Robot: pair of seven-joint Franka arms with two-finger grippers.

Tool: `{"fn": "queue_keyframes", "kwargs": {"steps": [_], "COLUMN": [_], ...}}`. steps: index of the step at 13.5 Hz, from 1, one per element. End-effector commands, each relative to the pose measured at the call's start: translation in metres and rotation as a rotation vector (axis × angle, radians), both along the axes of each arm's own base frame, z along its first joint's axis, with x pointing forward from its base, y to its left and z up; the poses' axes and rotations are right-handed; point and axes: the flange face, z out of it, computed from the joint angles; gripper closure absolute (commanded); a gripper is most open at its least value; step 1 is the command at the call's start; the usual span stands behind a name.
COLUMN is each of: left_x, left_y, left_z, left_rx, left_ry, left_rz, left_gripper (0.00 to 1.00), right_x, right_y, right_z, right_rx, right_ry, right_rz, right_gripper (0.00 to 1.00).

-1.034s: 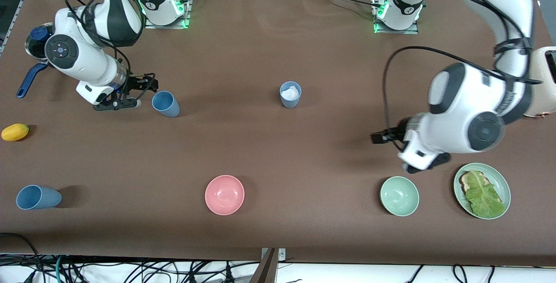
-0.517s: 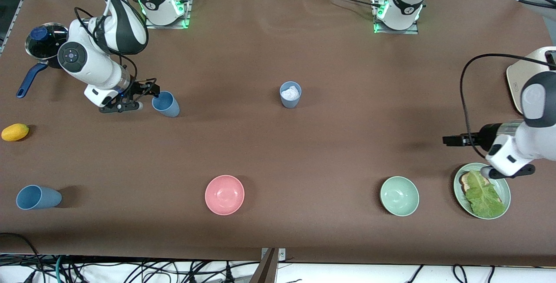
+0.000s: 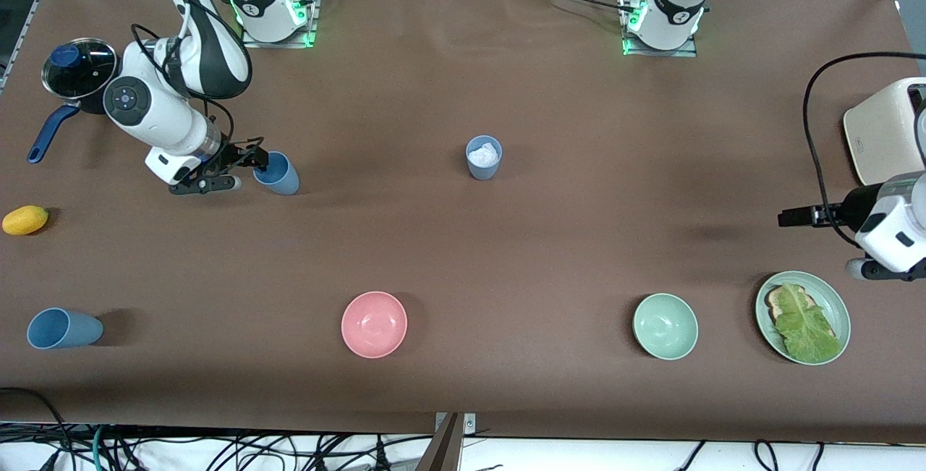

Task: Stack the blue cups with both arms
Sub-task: 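Grasp the plain blue cup with the right gripper while the left gripper withdraws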

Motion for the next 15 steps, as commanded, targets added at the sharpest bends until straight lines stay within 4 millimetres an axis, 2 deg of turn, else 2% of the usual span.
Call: {"fn": "queue_keyframes", "kwargs": {"steps": [1,4,6,7,9,10,11,13,15], "left_x": [-0.037,-0.060,-0.078,-0.084,-0.094,-0.101,-0.105,-0.107,-0.106], "left_y": [0.004,-0.011,-0.015,-0.016,-0.020,-0.021,-0.030,-0.035,-0.036], "left_z": [0.027,0.062,0.083,0.088,0.104,0.113,0.117,0.123,0.124], "left_rx": [0.023,0.033,0.048,0.048,0.007,0.000,-0.003,0.000,-0.001], "left_ry": [-0.025,-0.100,-0.164,-0.171,-0.177,-0.165,-0.150,-0.159,-0.167], "left_rz": [-0.063,-0.082,-0.077,-0.079,-0.062,-0.062,-0.079,-0.098,-0.101], "left_gripper": [0.00,0.00,0.00,0.00,0.00,0.00,0.00,0.00,0.00], "right_x": [0.004,0.003,0.001,0.001,0.010,0.017,0.027,0.043,0.043], "right_y": [0.002,0.005,0.013,0.013,0.015,0.018,0.025,0.046,0.079], "right_z": [-0.004,-0.008,-0.008,-0.007,0.007,0.020,0.041,0.080,0.099], "right_rx": [0.004,0.002,-0.004,-0.006,-0.006,-0.007,-0.017,-0.025,-0.034], "right_ry": [-0.003,0.010,0.016,0.021,0.022,0.057,0.103,0.146,0.141], "right_rz": [0.005,-0.024,-0.064,-0.068,-0.059,-0.061,-0.075,-0.086,-0.110], "right_gripper": [0.34,0.67,0.97,1.00,1.00,1.00,1.00,1.00,1.00]}}
